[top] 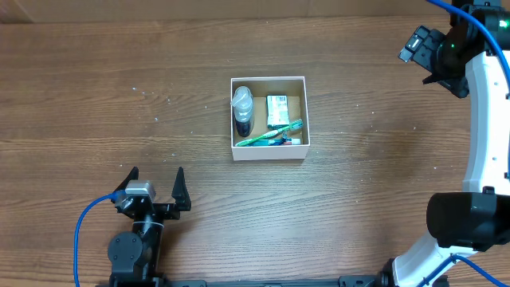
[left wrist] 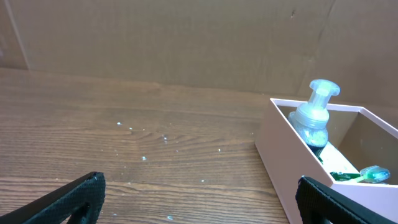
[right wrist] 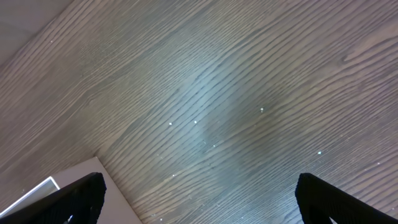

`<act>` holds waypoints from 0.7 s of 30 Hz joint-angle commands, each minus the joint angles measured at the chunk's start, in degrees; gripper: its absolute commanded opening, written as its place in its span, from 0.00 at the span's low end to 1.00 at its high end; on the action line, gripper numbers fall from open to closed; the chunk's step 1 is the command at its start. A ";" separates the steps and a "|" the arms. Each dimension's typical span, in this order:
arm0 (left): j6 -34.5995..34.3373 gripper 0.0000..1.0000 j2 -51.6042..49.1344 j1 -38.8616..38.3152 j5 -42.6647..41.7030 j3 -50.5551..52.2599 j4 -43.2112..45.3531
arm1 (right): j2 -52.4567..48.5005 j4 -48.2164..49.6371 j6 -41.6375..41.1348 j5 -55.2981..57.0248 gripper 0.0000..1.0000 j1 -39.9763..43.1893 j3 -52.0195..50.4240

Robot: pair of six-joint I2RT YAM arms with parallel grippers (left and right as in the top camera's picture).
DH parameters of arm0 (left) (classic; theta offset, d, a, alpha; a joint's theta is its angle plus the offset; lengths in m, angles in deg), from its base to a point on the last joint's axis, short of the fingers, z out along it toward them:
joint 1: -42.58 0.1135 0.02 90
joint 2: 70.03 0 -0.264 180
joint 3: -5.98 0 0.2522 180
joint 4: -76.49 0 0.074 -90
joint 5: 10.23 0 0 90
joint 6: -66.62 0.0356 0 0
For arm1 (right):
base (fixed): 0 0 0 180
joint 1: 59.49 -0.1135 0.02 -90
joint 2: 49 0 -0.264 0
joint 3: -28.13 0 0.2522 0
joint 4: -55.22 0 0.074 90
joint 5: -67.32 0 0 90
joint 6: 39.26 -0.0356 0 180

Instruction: Pack container

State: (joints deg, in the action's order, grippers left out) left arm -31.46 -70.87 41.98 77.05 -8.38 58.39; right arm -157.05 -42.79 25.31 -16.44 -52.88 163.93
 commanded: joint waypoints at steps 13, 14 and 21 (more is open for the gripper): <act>-0.74 1.00 0.59 0.63 0.81 0.33 0.02 | 4.57 0.11 0.09 0.59 1.00 -0.98 0.48; -0.74 1.00 0.59 0.63 0.81 0.33 0.02 | 6.03 0.11 0.07 0.59 1.00 -1.36 0.48; -0.74 1.00 0.59 0.63 0.81 0.33 0.02 | 20.26 0.11 0.09 0.59 1.00 -4.63 -4.74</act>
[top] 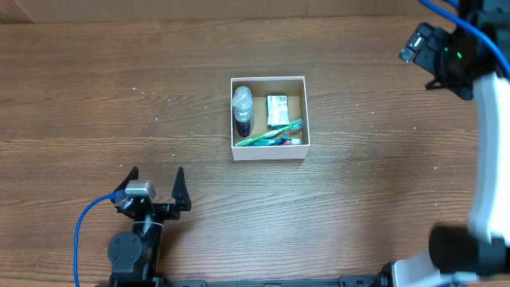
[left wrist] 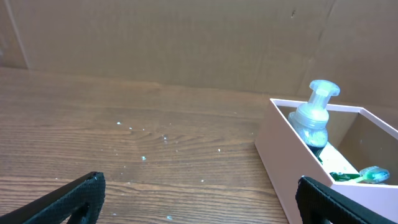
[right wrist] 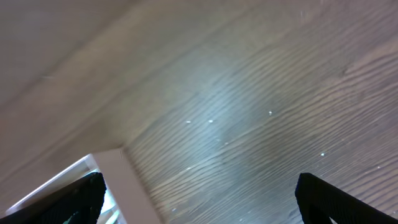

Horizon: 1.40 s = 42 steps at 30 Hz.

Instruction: Pack container

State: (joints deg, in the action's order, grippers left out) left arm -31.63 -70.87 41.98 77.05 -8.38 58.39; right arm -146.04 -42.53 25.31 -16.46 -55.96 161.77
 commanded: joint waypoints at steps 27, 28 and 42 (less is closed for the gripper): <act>-0.57 1.00 0.59 0.63 0.79 0.33 0.02 | 81.37 75.38 9.94 -5.90 1.00 -4.44 -89.66; -0.57 1.00 0.59 0.63 0.81 0.33 0.02 | 82.36 78.60 10.71 -5.95 1.00 -4.44 -92.21; -0.57 1.00 0.59 0.63 0.81 0.33 0.02 | 94.09 93.24 10.71 -5.90 1.00 -4.44 -113.33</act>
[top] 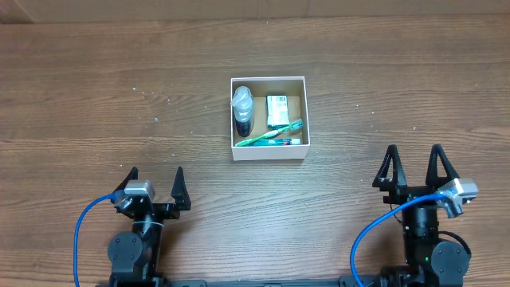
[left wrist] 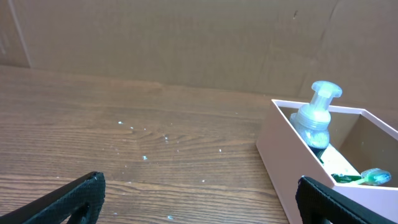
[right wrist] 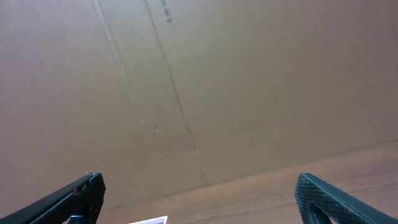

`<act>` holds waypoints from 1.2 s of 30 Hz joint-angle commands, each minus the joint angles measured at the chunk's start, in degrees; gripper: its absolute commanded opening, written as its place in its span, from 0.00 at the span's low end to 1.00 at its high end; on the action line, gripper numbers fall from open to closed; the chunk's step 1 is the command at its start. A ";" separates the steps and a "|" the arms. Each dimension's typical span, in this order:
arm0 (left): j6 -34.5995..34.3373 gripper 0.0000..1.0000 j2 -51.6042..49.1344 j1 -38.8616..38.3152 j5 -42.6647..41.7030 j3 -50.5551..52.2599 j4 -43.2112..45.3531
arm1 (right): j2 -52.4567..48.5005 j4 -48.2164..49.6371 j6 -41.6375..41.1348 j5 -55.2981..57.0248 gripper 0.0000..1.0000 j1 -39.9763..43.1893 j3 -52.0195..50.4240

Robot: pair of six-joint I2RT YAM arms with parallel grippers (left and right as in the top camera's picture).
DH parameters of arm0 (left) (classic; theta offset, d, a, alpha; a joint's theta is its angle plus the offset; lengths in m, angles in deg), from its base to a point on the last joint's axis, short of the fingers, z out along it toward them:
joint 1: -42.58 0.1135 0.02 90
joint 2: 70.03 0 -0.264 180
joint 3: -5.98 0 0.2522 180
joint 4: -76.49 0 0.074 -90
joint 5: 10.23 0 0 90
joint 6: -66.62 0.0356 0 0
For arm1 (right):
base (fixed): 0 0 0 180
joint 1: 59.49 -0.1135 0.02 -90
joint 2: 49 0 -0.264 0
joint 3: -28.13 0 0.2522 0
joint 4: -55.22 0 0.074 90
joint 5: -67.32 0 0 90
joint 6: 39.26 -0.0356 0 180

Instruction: Pack container

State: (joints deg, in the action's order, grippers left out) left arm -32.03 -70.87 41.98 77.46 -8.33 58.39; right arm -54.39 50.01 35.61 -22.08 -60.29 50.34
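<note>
A white open box (top: 268,155) stands at the table's middle. Inside it are a clear pump bottle (top: 242,109), a small green-and-white packet (top: 276,110), a green toothbrush (top: 271,134) and a tube along the front wall. The left wrist view shows the box's near wall (left wrist: 280,158) with the pump bottle (left wrist: 316,115) rising over it. My left gripper (top: 154,185) is open near the front left edge. My right gripper (top: 414,165) is open near the front right edge. Both hold nothing and stand well apart from the box.
The brown wooden table (top: 96,104) surrounds the box. A cardboard wall (right wrist: 199,81) fills the right wrist view, with a corner of the box just showing at its lower edge. Blue cables trail from both arms at the front.
My right arm has gone from high over the table's far right corner down to the front right edge, its gripper still open. The left arm and the box contents are unchanged.
My right gripper hung open over the far right of the table at both earlier moments, looking down at bare wood and a box corner. Now it rests at the front right. The left gripper stayed open at the front left throughout.
</note>
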 commanded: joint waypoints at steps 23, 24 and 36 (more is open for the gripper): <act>-0.17 1.00 0.59 0.63 0.39 0.28 0.02 | 5.18 -13.42 4.98 -0.52 1.00 -0.11 -8.00; -0.17 1.00 0.59 0.63 0.37 0.28 0.02 | 5.18 -13.42 4.96 -0.55 1.00 -0.11 -8.00; -0.17 1.00 0.59 0.63 0.39 0.28 0.02 | 5.22 -13.40 4.94 -0.52 1.00 -0.11 -8.00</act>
